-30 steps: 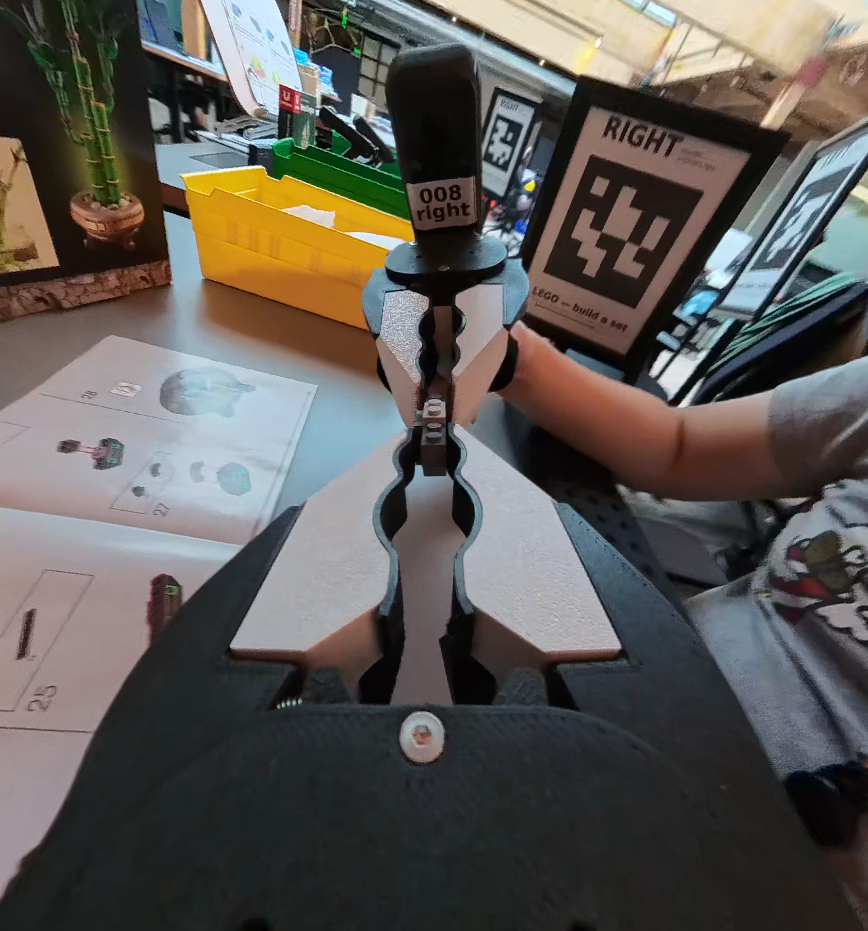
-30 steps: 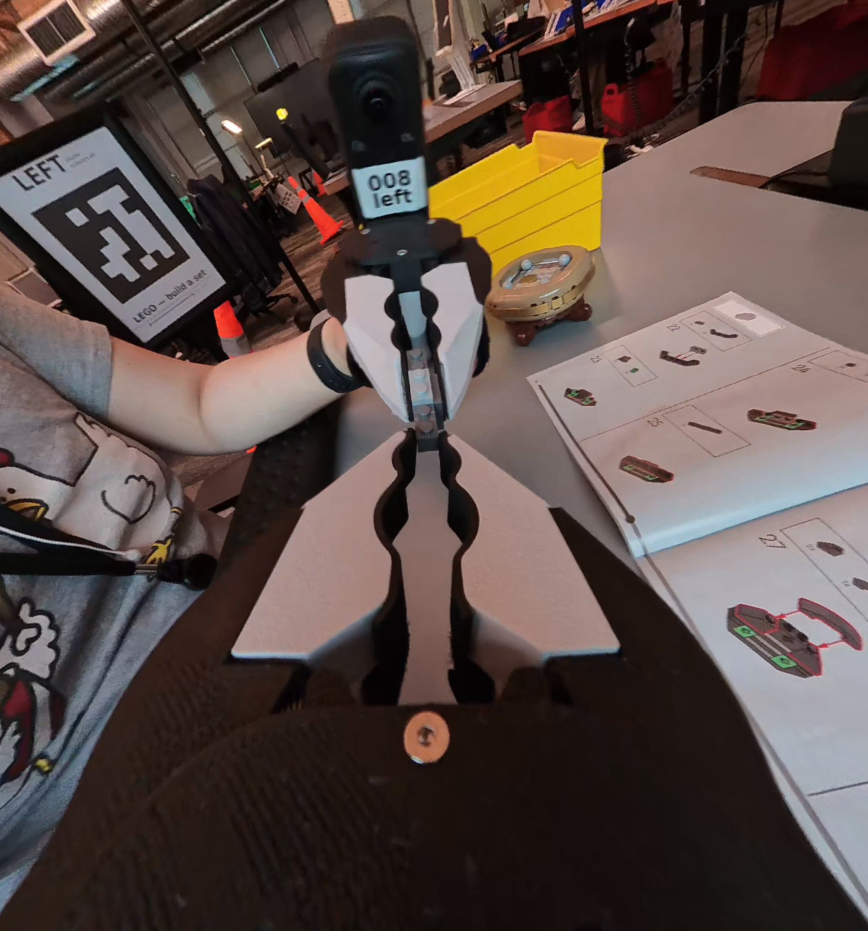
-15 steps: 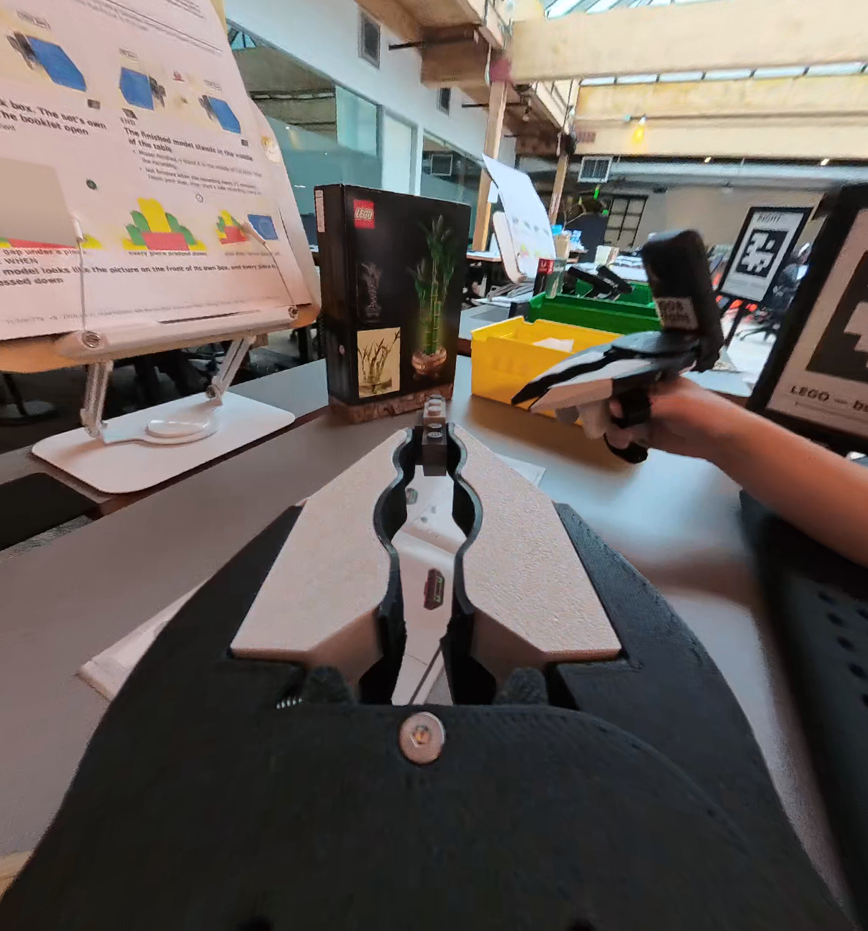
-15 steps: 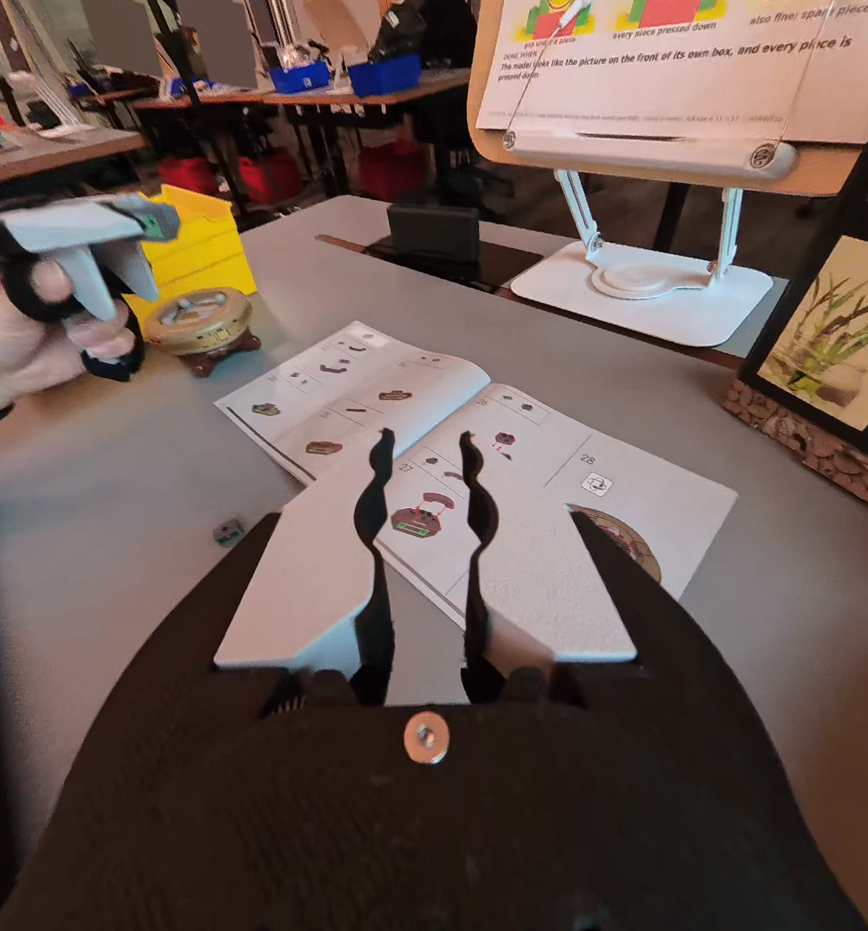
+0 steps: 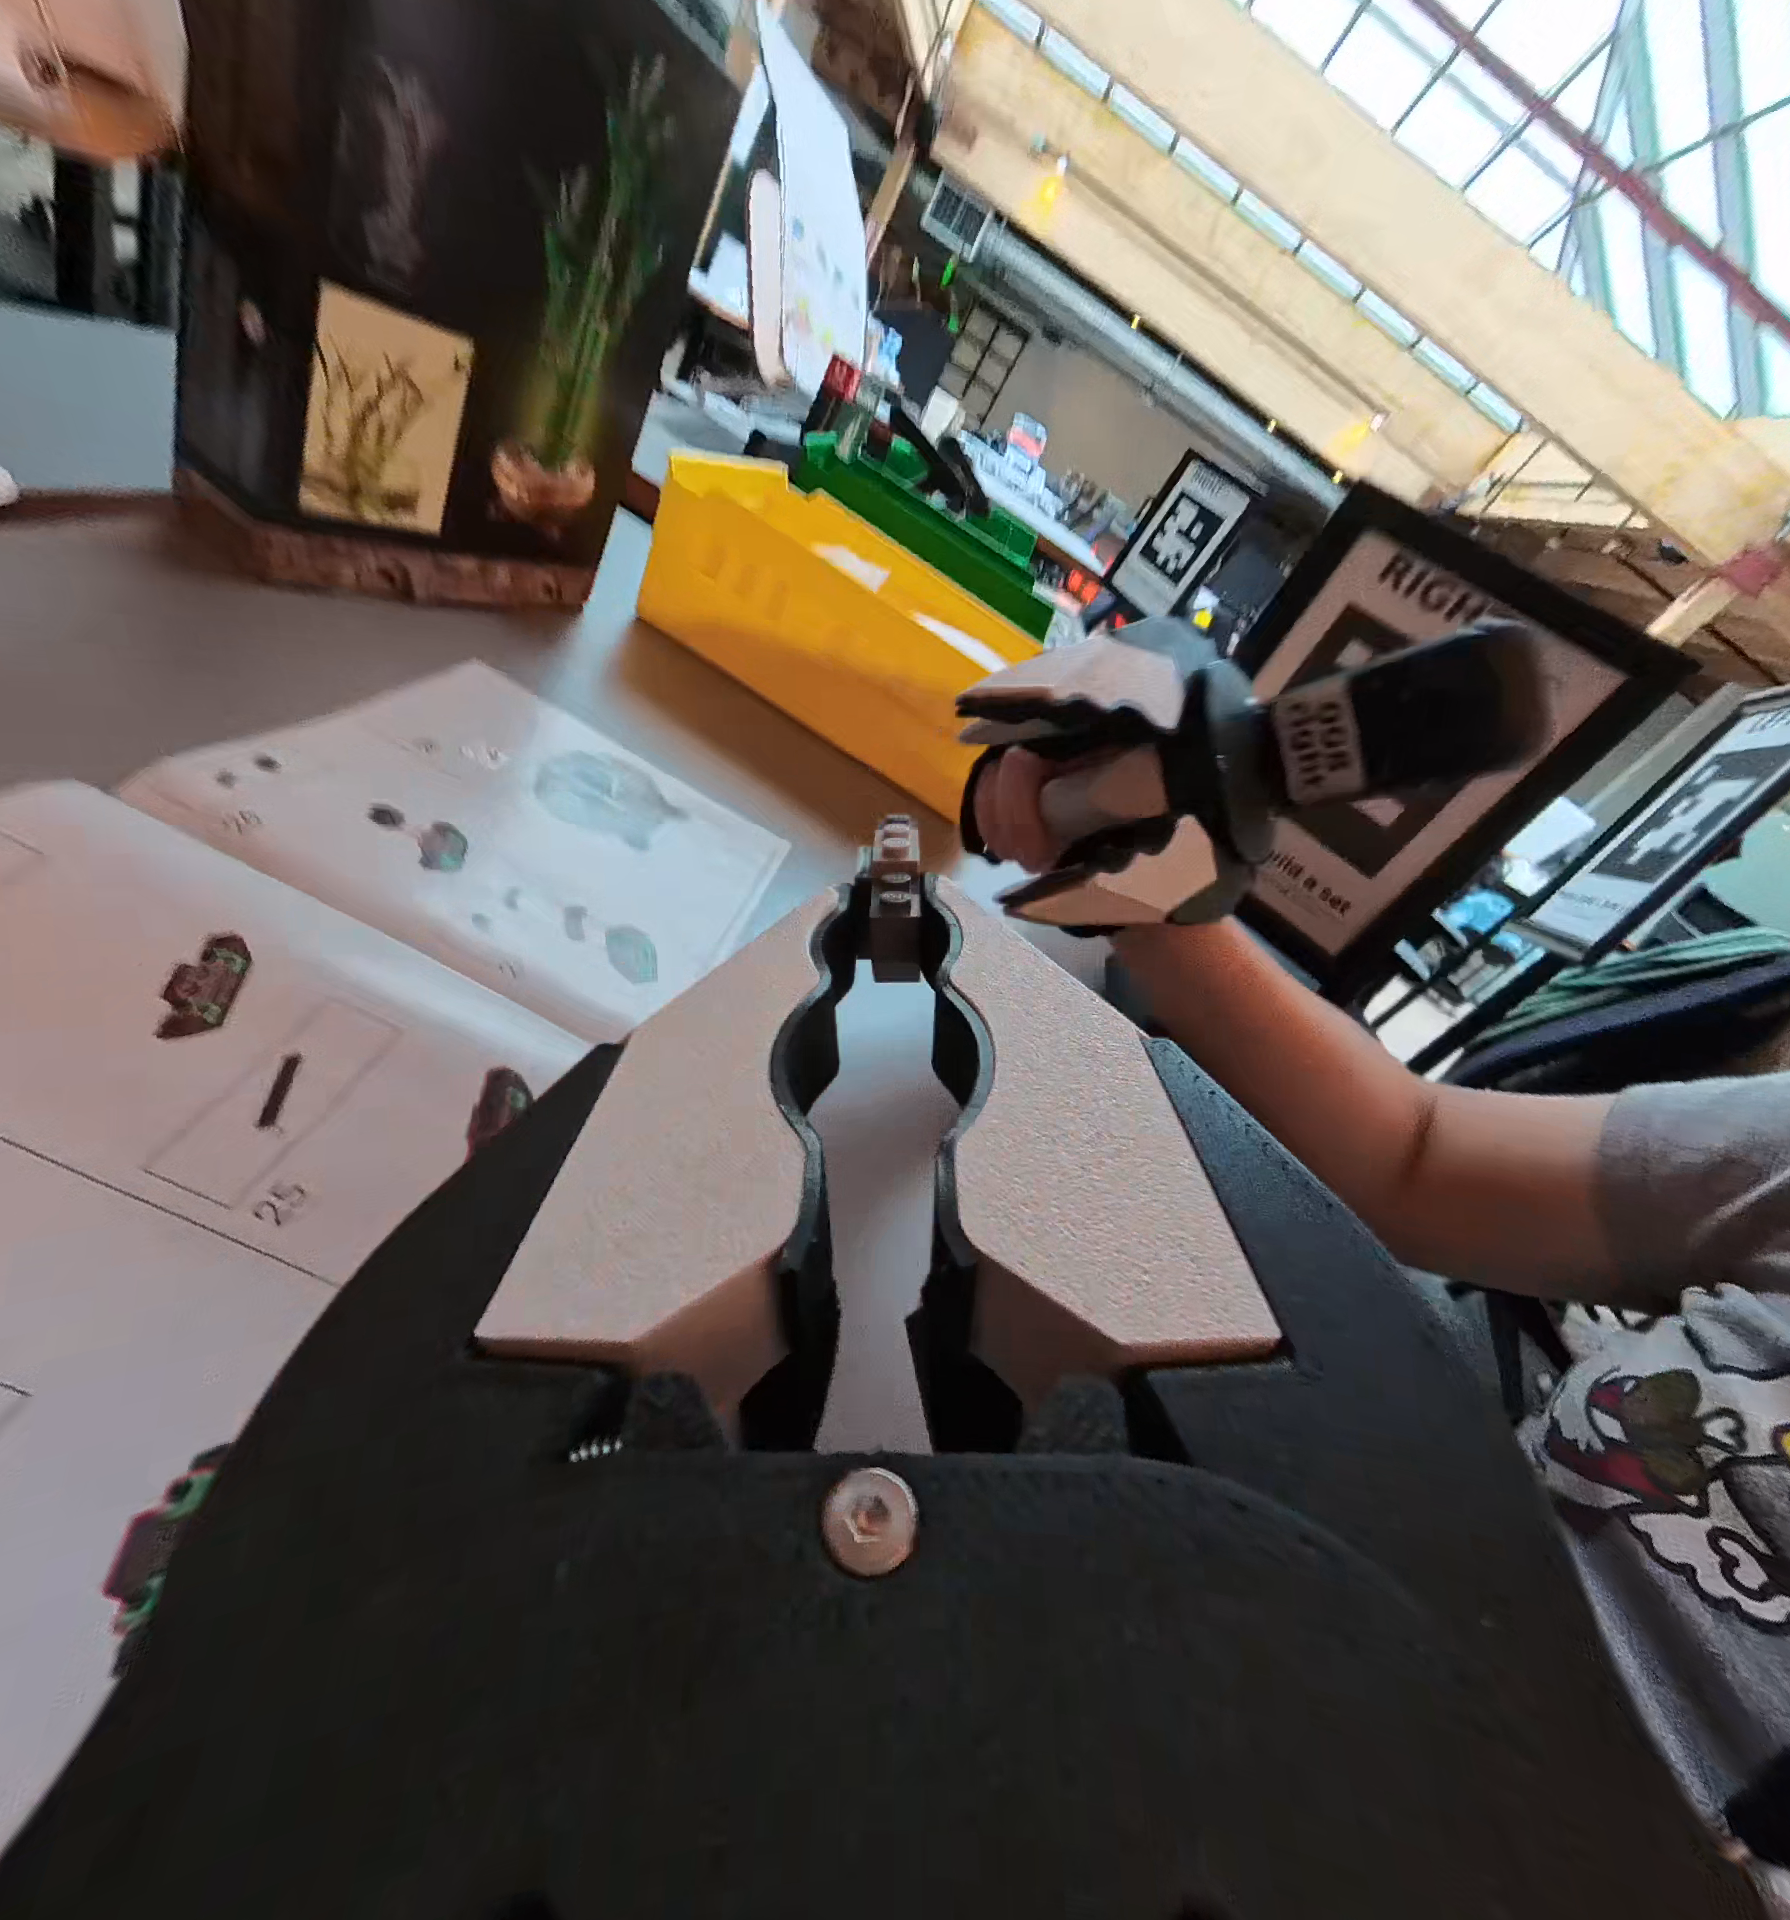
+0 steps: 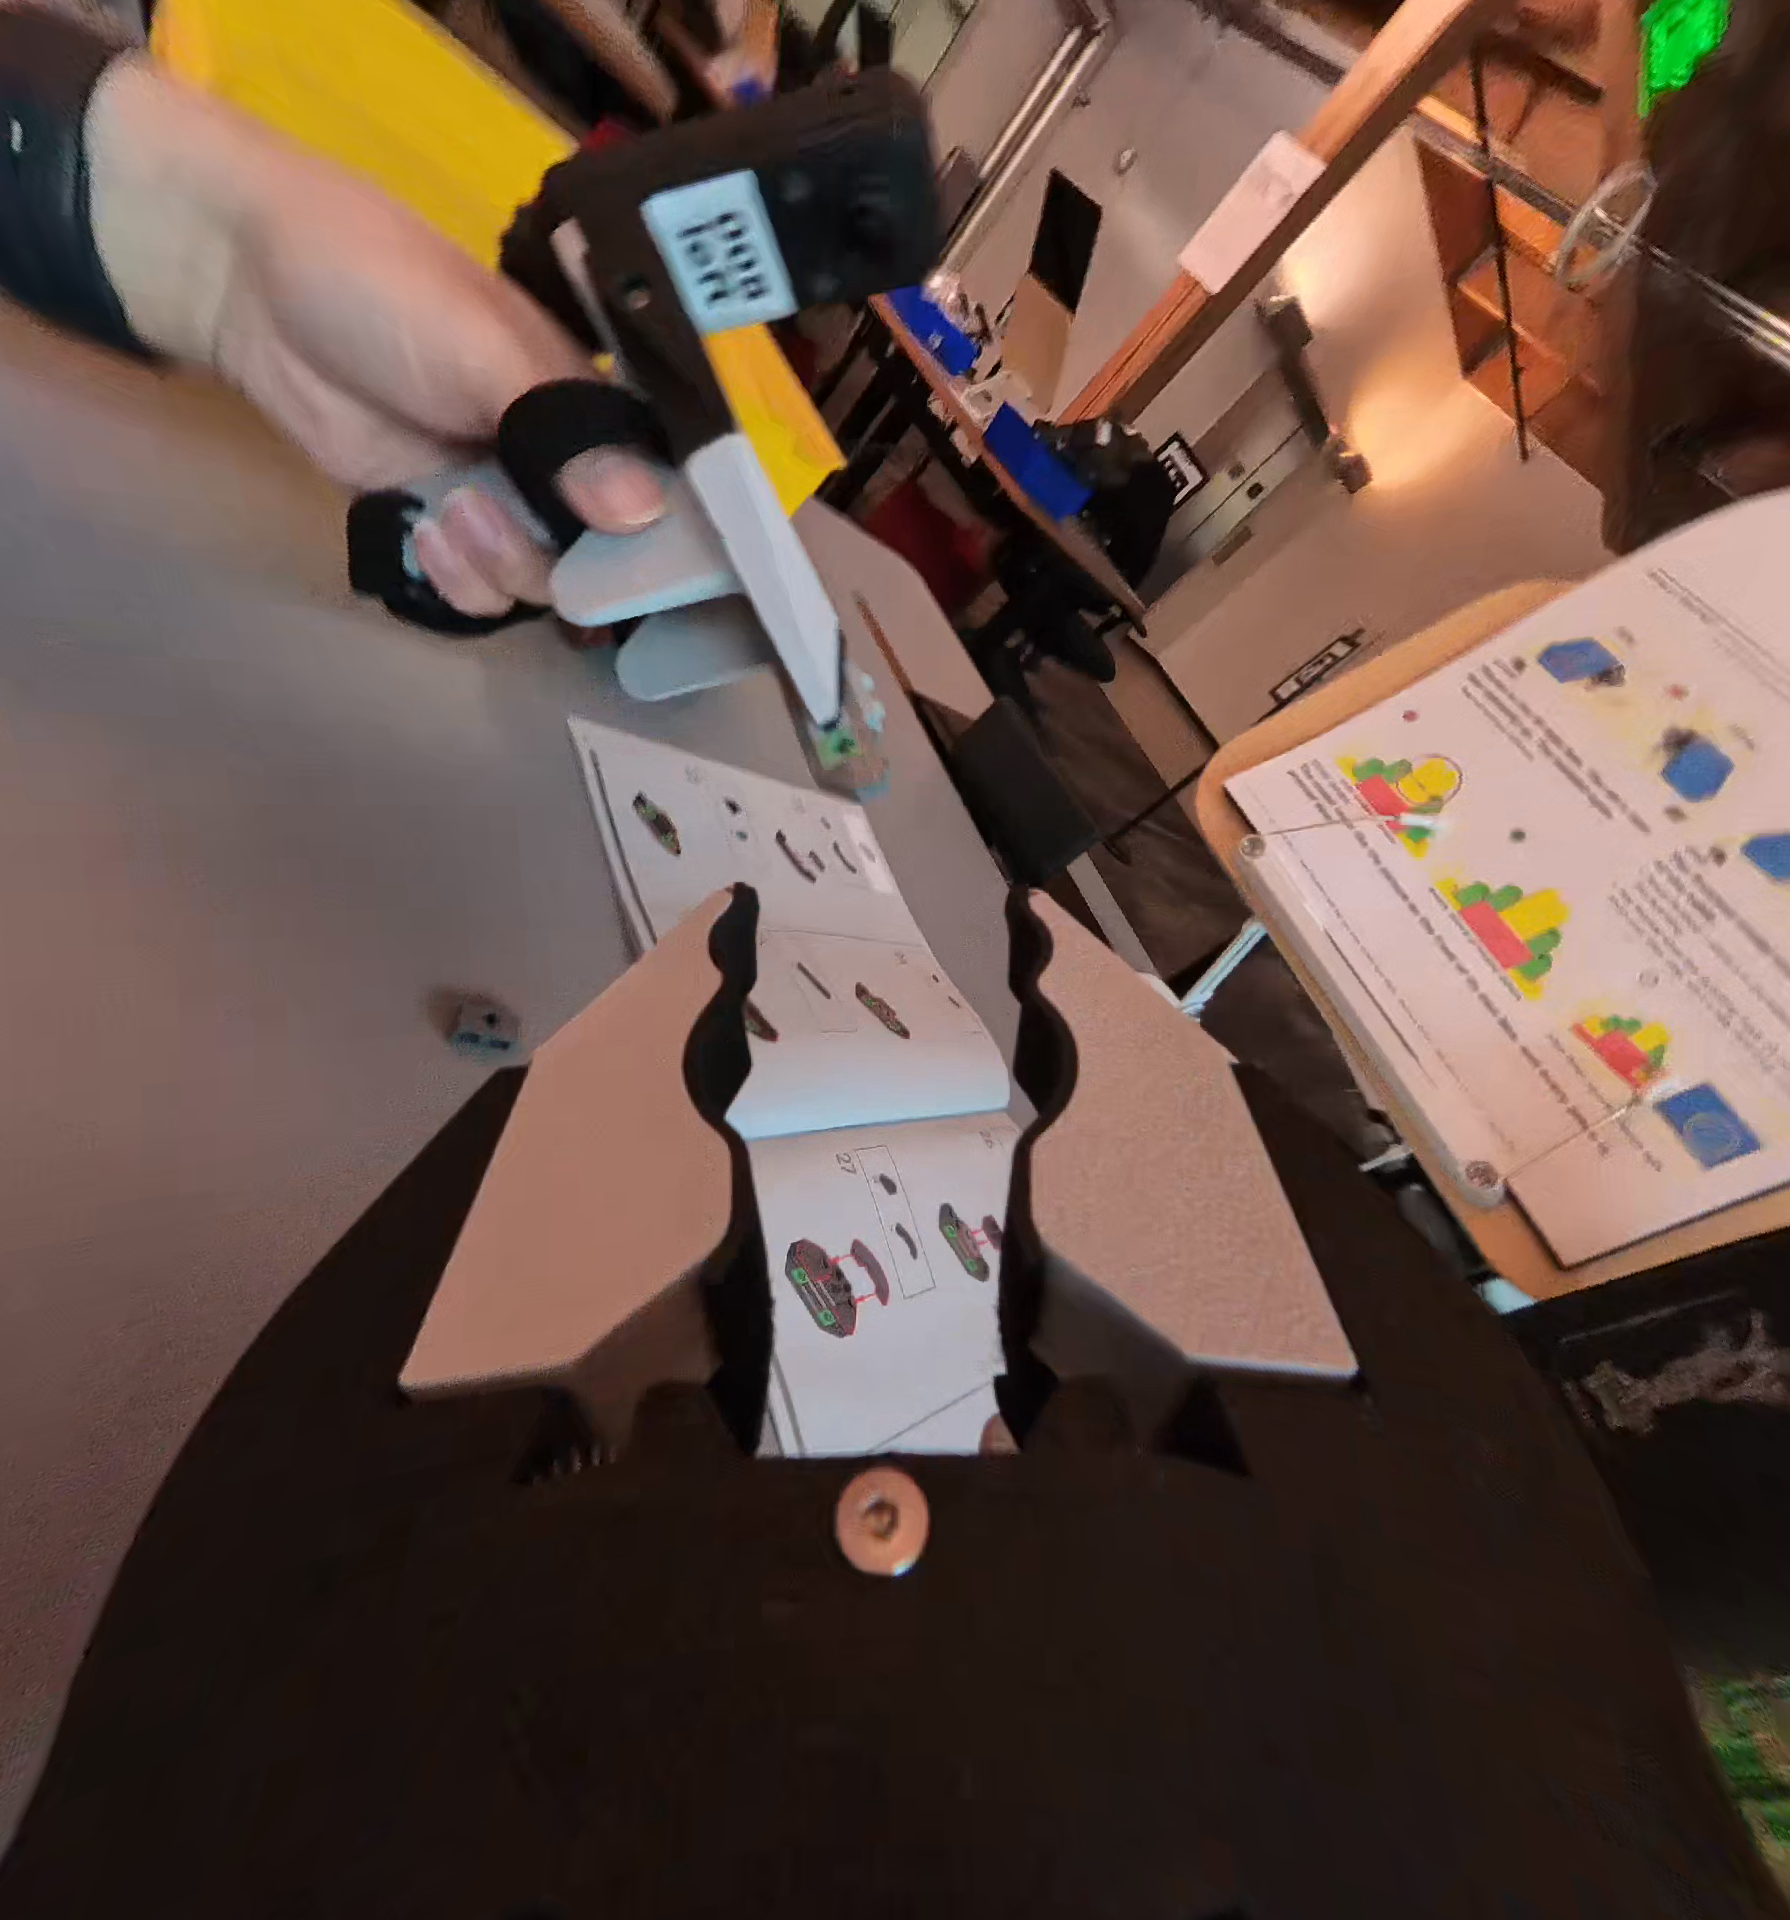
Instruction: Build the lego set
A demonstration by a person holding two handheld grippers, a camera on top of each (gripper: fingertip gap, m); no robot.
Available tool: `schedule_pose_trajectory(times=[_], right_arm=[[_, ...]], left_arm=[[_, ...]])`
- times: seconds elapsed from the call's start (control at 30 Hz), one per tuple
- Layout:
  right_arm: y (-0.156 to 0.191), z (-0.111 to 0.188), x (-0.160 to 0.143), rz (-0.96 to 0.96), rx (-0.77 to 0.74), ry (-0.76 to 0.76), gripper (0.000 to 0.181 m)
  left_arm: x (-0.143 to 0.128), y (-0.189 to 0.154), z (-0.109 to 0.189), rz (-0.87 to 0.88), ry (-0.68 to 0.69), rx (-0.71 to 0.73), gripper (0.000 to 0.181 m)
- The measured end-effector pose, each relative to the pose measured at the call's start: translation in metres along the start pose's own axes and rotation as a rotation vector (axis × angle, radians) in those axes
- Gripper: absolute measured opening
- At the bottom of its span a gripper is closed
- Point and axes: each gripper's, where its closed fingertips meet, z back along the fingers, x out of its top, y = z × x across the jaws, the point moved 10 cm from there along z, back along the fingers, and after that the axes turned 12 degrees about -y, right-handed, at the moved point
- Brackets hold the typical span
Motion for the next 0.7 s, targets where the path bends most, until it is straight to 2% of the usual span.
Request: schedule_pose_trajectory(times=[0.17,0.27,0.33,0.4,0.47,0.5,0.57,0.6,0.7], right_arm=[[0.020,-0.017,-0.002,0.033,0.095,0.055,0.047],[0.017,-0.016,-0.012,0.063,0.077,0.134,0.046],[-0.002,-0.008,-0.016,0.006,-0.067,0.149,0.045],[-0.026,0.007,-0.014,-0.127,-0.238,0.103,0.045],[-0.043,0.028,-0.001,-0.257,-0.347,-0.074,0.044],[-0.049,0.038,0.006,-0.309,-0.388,-0.169,0.044],[-0.055,0.053,0.014,-0.362,-0.426,-0.298,0.043],[-0.055,0.055,0.014,-0.368,-0.408,-0.315,0.043],[-0.050,0.044,0.003,-0.367,-0.319,-0.208,0.043]], left_arm=[[-0.019,-0.003,-0.016,0.013,0.109,0.018,0.009],[-0.017,-0.001,-0.014,-0.002,0.102,0.055,0.009],[-0.003,0.003,-0.002,-0.037,0.003,0.115,0.009],[0.018,0.006,0.020,-0.062,-0.214,0.156,0.009],[0.038,0.006,0.045,-0.068,-0.428,0.179,0.009],[0.045,0.006,0.055,-0.071,-0.491,0.197,0.009],[0.052,0.006,0.068,-0.087,-0.557,0.221,0.009],[0.054,0.006,0.071,-0.092,-0.563,0.226,0.009],[0.052,0.005,0.066,-0.143,-0.508,0.243,0.008]])
